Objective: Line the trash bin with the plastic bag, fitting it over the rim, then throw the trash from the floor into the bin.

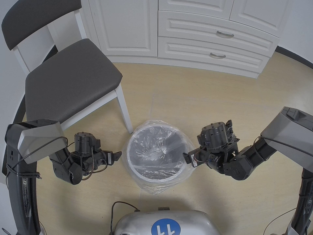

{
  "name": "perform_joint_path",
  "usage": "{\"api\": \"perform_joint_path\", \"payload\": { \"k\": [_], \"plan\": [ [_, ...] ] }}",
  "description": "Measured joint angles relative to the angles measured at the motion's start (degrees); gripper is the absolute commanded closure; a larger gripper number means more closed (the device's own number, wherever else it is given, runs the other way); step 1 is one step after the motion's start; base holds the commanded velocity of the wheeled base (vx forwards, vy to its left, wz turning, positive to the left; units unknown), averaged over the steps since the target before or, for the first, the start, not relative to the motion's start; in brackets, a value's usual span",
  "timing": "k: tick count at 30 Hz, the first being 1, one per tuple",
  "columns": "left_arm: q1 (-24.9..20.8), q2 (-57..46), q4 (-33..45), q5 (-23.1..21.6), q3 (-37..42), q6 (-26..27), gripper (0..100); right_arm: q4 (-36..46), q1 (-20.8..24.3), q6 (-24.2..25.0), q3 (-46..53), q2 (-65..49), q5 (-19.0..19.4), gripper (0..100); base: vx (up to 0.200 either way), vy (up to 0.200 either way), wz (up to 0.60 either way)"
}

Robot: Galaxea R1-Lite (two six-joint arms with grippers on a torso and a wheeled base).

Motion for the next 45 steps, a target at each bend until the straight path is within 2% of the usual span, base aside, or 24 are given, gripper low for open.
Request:
{"api": "perform_joint_path", "payload": {
  "k": [5, 10, 19, 26, 36, 45],
  "plan": [
    [0.63, -3.61, -5.3, -0.3, 6.4, 0.95, 0, 7.06, 5.57, -1.56, -6.33, -1.35, -1.68, 0, 0.0, 0.0, 0.0],
    [1.57, -6.7, -9.44, -0.41, 11.36, 3.01, 0, 9.87, 9.37, -4.52, -12.68, -0.02, -4.33, 0, 0.0, 0.0, 0.0],
    [1.94, -9.37, -13.84, -0.41, 14.73, 4.07, 0, 20.47, 11.36, -6.28, -23.86, 6.45, -9.03, 0, 0.0, 0.0, 0.0],
    [2.57, -9.92, -15.4, -0.35, 15.56, 4.4, 0, 23.21, 11.61, -6.55, -30.93, 13.15, -10.9, 0, 0.0, 0.0, 0.0],
    [2.93, -10.09, -15.52, -0.35, 15.66, 4.79, 0, 23.34, 11.87, -10.35, -30.93, 16.52, -11.64, 0, 0.0, 0.0, 0.0],
    [2.95, -10.17, -16.34, -0.35, 15.88, 4.82, 0, 23.5, 14.23, -10.63, -22.93, 11.8, -10.98, 0, 0.0, 0.0, 0.0]
  ]
}}
